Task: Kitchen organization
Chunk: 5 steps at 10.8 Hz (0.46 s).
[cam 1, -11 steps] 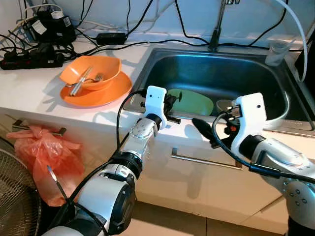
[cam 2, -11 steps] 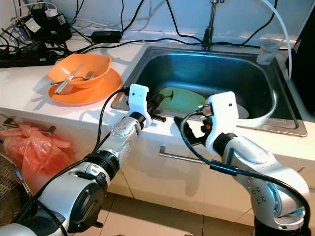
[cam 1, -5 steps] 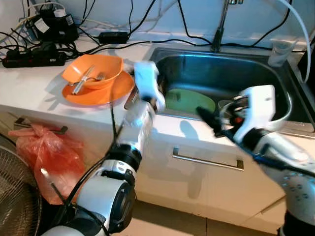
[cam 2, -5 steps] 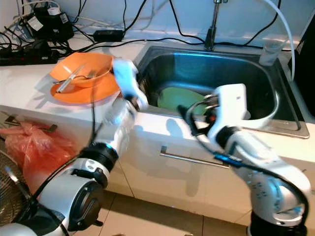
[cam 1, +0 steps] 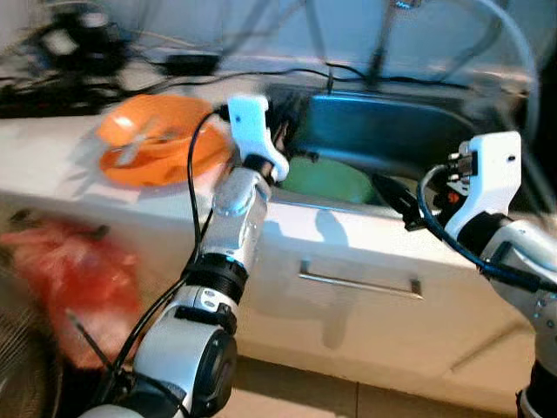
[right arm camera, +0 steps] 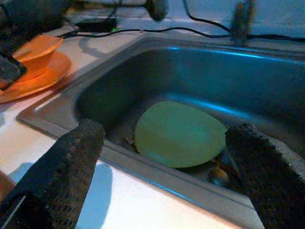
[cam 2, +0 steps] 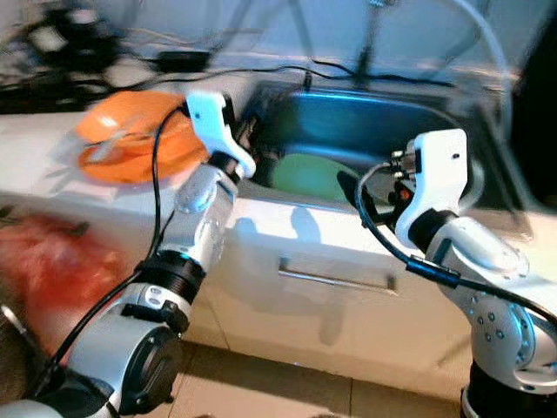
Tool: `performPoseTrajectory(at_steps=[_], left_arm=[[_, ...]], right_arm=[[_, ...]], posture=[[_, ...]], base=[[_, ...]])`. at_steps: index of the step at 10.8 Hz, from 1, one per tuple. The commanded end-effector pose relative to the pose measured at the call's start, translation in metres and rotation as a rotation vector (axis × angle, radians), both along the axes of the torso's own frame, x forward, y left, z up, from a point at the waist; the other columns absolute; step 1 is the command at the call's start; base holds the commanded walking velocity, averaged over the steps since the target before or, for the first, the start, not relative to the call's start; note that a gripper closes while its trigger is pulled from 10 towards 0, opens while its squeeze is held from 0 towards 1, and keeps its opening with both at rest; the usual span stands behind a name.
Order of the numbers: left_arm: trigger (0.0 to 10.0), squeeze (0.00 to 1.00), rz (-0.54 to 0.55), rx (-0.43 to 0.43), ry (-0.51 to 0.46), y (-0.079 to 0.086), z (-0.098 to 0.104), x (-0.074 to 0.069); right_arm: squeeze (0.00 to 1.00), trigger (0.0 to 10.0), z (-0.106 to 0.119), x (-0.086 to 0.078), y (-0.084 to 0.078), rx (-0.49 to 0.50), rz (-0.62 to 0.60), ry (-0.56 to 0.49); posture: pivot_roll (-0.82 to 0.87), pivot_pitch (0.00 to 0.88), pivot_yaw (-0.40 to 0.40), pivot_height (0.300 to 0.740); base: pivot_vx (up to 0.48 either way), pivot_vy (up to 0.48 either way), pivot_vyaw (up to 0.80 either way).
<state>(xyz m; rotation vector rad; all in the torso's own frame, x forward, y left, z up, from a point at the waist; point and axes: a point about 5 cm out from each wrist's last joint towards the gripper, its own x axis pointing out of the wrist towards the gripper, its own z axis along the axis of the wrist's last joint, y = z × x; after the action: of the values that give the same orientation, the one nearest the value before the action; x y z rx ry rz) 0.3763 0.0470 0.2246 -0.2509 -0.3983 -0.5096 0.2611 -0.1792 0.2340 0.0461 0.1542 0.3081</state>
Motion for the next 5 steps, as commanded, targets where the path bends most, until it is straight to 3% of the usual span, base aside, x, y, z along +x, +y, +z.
performPoseTrajectory(at_steps=[1,5], left_arm=[[0.0,0.0,-0.021,-0.016,-0.015,-0.009,0.004,-0.006],[0.0,0.0,0.002,-0.059,-0.075,0.004,0.023,-0.02]], right_arm=[[0.0,10.0,0.001,0.001,0.0,0.012,-0.004,0.001],[0.0,10.0,0.002,0.001,0.0,0.01,-0.001,-0.003]], posture=[[-0.31,0.0,0.016,0.74],[-0.31,0.0,0.014,0.74]], base=[[0.0,0.0,-0.69],[0.0,0.0,0.0]])
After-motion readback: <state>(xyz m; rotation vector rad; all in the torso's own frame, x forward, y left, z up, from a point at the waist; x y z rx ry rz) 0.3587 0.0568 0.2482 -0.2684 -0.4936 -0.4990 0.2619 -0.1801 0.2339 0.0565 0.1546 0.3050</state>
